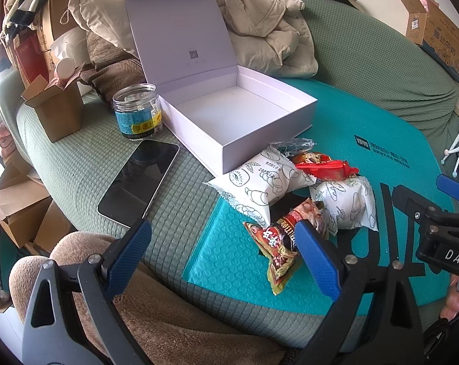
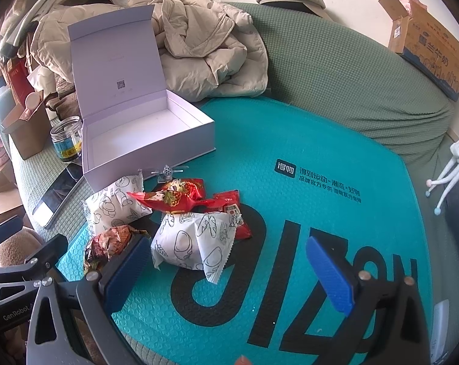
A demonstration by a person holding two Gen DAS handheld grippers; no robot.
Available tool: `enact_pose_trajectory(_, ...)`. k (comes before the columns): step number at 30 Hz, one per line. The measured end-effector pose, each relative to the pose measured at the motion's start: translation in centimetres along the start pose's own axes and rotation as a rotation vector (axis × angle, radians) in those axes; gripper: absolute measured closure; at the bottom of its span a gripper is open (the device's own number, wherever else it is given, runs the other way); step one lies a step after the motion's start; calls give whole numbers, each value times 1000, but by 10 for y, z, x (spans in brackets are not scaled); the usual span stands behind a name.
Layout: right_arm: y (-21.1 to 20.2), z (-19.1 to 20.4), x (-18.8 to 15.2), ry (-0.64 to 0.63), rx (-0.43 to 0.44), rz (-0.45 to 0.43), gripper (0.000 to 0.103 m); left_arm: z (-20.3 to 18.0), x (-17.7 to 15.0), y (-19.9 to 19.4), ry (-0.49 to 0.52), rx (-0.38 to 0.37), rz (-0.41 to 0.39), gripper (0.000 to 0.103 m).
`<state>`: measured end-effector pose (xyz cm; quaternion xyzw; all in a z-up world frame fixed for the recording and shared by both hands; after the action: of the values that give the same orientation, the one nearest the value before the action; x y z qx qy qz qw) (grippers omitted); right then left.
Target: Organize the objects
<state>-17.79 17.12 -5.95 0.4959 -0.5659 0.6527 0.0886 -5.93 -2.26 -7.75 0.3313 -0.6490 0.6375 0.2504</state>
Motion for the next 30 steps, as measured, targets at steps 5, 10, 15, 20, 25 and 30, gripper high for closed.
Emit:
enact_pose_trajectory(5, 3, 0, -4, 2, 7, 11, 0, 0, -3, 2, -5, -5, 10, 7)
enact_pose_trajectory(10, 7, 1, -10, 7, 28, 27, 0, -3, -10, 8, -35, -38, 41, 8)
enact_pose_trajectory(15, 15, 1, -16, 22, 62, 44, 0, -7, -13, 11, -40, -53, 54, 8)
enact_pose_trajectory(20, 26, 0, -20, 36, 109, 53, 0, -18, -15, 17, -32, -105, 72, 8)
enact_pose_trajectory(25, 41, 7, -21, 16, 148, 69, 0, -24, -11, 18, -48, -160, 63, 8)
enact_pose_trajectory(30, 60, 22, -20, 9, 214, 98, 0, -24, -12, 25, -68, -171, 84, 8)
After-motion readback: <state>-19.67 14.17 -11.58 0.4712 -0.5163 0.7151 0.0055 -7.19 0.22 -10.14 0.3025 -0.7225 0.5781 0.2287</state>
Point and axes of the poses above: each gripper's, at about its wrist camera, not at the fingertips, and y roughly the way its jaws point, z to its left, x to its top, the point moved 9 cm from there along y, roughly the way its jaws point, and after that the axes turned 7 degrees about -z, right-handed, at the moved point
